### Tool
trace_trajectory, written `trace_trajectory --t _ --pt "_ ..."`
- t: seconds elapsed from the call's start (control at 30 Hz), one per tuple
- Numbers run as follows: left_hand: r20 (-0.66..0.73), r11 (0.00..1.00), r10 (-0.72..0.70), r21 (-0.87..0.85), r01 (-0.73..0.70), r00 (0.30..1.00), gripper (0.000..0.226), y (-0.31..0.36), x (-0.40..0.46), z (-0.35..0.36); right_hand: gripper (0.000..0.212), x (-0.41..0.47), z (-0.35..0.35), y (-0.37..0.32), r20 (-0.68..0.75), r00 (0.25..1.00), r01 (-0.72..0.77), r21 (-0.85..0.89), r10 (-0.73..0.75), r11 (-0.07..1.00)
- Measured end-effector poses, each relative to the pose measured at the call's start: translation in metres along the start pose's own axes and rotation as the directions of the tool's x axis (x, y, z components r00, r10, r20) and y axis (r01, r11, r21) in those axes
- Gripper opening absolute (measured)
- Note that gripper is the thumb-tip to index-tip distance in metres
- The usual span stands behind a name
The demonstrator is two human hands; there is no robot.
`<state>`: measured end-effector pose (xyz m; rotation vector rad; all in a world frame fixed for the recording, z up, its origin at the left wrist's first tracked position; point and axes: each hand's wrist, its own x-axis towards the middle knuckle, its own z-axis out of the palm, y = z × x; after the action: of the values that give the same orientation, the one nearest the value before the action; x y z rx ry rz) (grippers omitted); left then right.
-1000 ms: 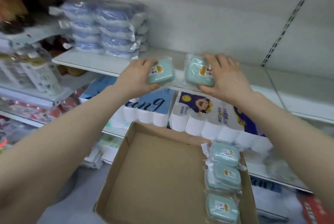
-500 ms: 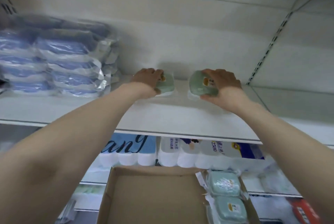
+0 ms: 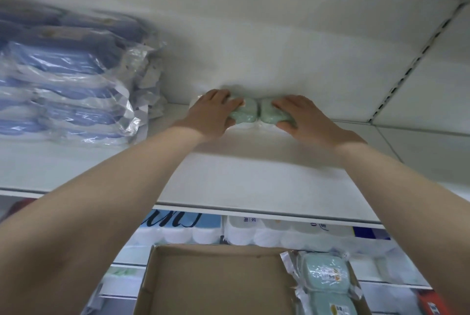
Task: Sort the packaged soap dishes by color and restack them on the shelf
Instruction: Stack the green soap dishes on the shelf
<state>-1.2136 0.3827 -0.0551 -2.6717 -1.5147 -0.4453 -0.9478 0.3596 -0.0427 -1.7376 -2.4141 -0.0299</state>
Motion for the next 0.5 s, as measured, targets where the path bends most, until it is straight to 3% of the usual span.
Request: trace_trajectory --t 0.17,0.5 --pt "-0.011 0.999 0.011 0.043 -0.010 1.000 0.057 0.001 0.000 0.008 0.070 -0.008 0.008 -0.003 -0.056 0.998 -0.021 -0.079 0.016 0.997" --pt "0.034 0.995 -0.043 0.088 0.040 0.998 0.064 0.037 -0.017 -0.017 0.054 -0.036 -0.012 -0.010 -0.085 0.996 0.003 -0.209 -0.022 0.978"
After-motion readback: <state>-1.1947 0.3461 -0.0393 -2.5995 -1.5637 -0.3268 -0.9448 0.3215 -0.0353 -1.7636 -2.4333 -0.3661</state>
